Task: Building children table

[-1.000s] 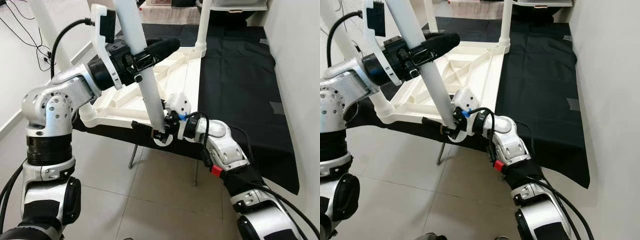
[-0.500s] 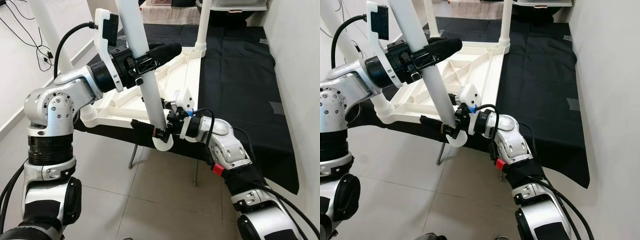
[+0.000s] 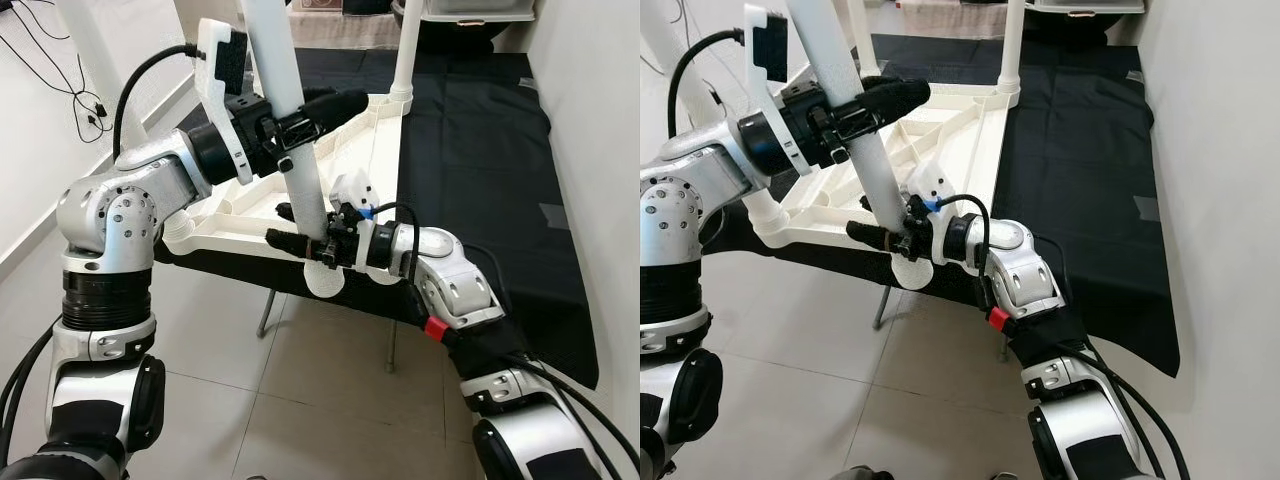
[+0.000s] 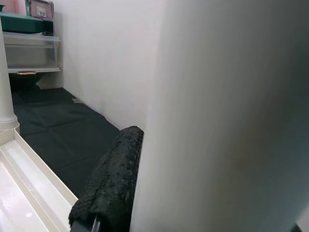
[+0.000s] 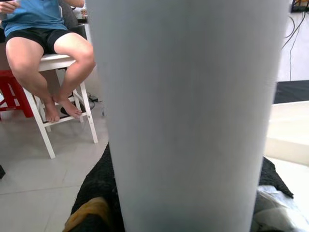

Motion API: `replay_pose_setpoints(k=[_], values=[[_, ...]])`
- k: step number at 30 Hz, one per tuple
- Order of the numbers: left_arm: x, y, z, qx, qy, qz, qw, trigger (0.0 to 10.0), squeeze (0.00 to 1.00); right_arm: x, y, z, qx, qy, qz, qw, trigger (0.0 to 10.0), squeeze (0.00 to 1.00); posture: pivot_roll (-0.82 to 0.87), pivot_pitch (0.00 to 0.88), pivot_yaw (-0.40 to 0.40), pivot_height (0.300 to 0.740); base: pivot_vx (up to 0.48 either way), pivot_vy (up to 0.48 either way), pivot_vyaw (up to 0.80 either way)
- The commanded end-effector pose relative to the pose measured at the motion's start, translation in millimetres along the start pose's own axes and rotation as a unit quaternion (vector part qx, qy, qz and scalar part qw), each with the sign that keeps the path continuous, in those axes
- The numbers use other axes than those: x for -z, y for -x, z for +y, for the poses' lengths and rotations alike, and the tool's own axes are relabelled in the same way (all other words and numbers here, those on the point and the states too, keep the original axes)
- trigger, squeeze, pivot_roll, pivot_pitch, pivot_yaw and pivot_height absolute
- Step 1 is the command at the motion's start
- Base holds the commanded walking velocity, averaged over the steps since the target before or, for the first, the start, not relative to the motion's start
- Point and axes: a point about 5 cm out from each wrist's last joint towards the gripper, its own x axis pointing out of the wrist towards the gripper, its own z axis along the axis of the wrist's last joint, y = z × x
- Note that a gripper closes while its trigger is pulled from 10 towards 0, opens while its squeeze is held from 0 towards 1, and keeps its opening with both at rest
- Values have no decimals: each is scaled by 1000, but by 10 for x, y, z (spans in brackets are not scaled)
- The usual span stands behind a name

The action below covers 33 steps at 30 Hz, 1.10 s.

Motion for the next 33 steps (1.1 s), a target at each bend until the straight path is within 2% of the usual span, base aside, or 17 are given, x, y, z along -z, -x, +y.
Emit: replay_pose_setpoints(k=[1,5,9,10,16,18,21,25,26,27,29,33], values=[[100,-447,-605,255,70,-36,964,0,0,-257,-420,319,-77,7,-44,996,0,0,-6,86,61,740,0,0,0],[103,-448,-601,254,68,-35,964,0,0,-250,-419,319,-73,3,-42,996,0,0,-6,85,62,740,0,0,0],[92,-454,-571,234,35,-38,971,0,0,-219,-410,311,-60,-5,-38,997,0,0,-4,85,63,740,0,0,0],[92,-460,-549,229,30,-35,972,10000,1000,-216,-405,306,-55,-5,-38,998,0,0,-4,85,63,740,0,0,0],[56,-474,-494,208,29,-53,976,10000,1000,-214,-378,272,-34,-7,-43,998,0,0,-1,90,61,740,0,0,0],[-67,-468,-409,178,14,-90,980,10000,1000,-217,-334,209,-6,-7,-50,999,0,0,5,100,55,740,0,0,0],[-164,-450,-365,163,-6,-113,980,10000,1000,-221,-295,164,11,-8,-53,998,0,0,7,102,53,740,0,0,0],[-203,-443,-358,159,-18,-122,980,10000,1000,-225,-275,152,15,-9,-53,998,0,0,8,104,52,740,0,0,0],[-296,-407,-327,142,-46,-146,978,10000,1000,-206,-252,109,30,-6,-48,998,0,0,14,115,43,740,0,0,0],[-296,-407,-327,142,-46,-146,978,10000,1000,-206,-252,109,30,-6,-48,998,0,0,14,115,43,740,0,0,0],[-424,-350,-286,120,-84,-176,973,10000,1000,-174,-216,44,52,2,-37,998,0,0,17,116,39,740,0,0,0],[-499,-309,-246,103,-99,-192,971,10000,1000,-118,-177,-24,74,28,-10,997,0,0,16,118,35,740,0,0,0]])
